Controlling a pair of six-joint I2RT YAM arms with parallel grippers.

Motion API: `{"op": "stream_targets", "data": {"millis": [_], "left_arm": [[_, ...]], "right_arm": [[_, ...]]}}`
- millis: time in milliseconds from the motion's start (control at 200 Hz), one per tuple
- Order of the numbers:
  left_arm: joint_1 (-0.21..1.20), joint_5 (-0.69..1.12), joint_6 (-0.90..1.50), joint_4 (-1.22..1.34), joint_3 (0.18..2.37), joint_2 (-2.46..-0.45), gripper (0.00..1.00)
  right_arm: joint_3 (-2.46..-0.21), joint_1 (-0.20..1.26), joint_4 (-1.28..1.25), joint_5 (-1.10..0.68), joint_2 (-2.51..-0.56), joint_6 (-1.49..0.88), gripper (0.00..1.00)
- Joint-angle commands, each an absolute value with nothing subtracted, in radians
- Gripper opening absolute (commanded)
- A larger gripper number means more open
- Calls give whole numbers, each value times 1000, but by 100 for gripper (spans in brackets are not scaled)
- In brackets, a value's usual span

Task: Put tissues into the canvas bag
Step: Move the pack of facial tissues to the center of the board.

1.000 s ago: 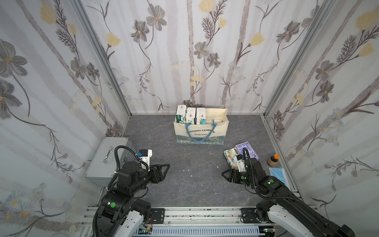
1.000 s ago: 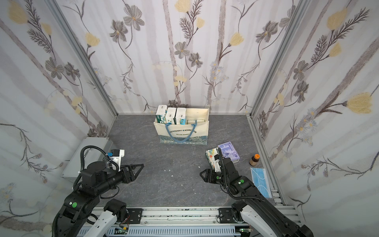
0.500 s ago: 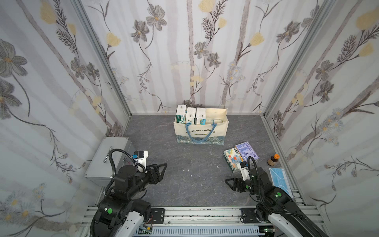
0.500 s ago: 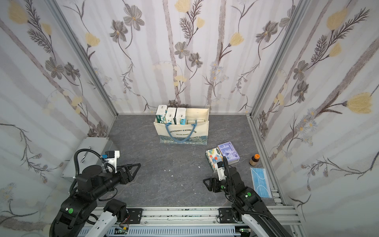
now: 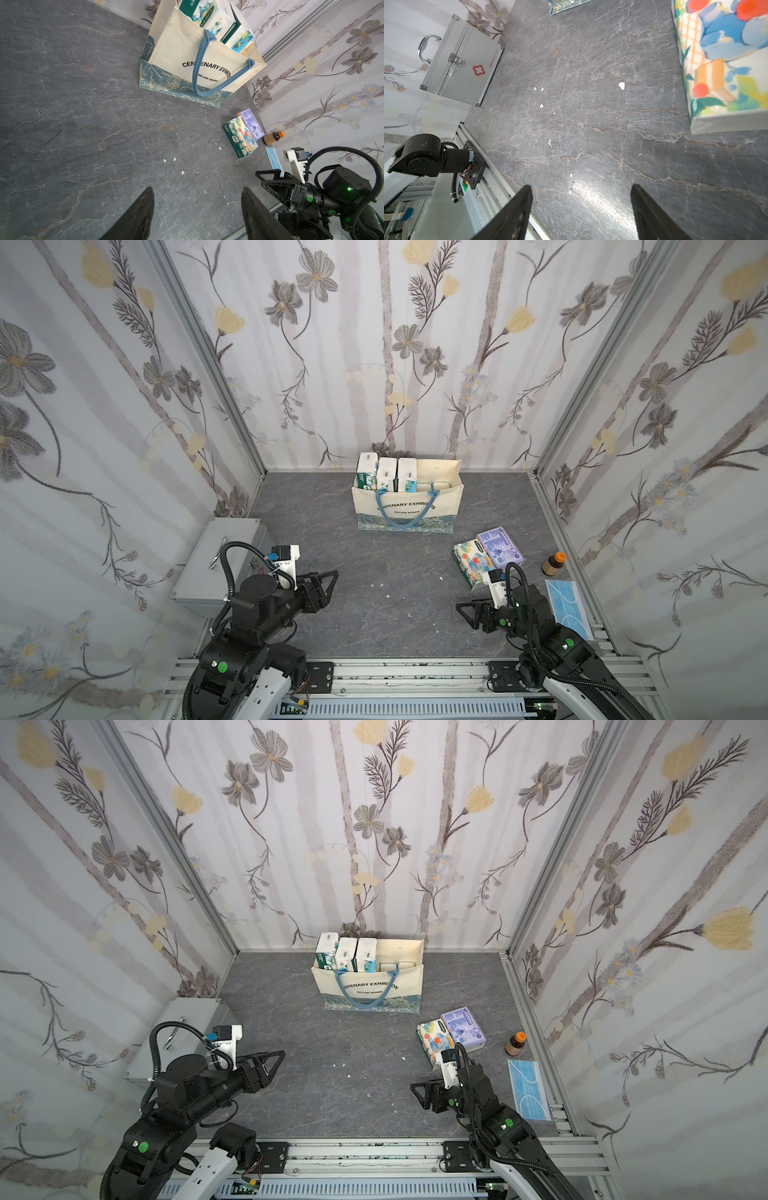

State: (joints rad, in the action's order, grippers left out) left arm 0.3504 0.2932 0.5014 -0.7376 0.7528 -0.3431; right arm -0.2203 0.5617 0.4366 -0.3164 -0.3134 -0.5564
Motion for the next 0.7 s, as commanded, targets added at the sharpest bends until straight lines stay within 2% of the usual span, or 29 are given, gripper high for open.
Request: {"op": "stream_targets", "data": {"millis": [0,695], "left_arm": [[350,302,501,-718,749,-344,68],[341,320,494,-712,752,-469,71]], "right_arm": [[-221,566,426,-298,-320,-560,76],[-227,577,412,-275,-366,-549,77]]}}
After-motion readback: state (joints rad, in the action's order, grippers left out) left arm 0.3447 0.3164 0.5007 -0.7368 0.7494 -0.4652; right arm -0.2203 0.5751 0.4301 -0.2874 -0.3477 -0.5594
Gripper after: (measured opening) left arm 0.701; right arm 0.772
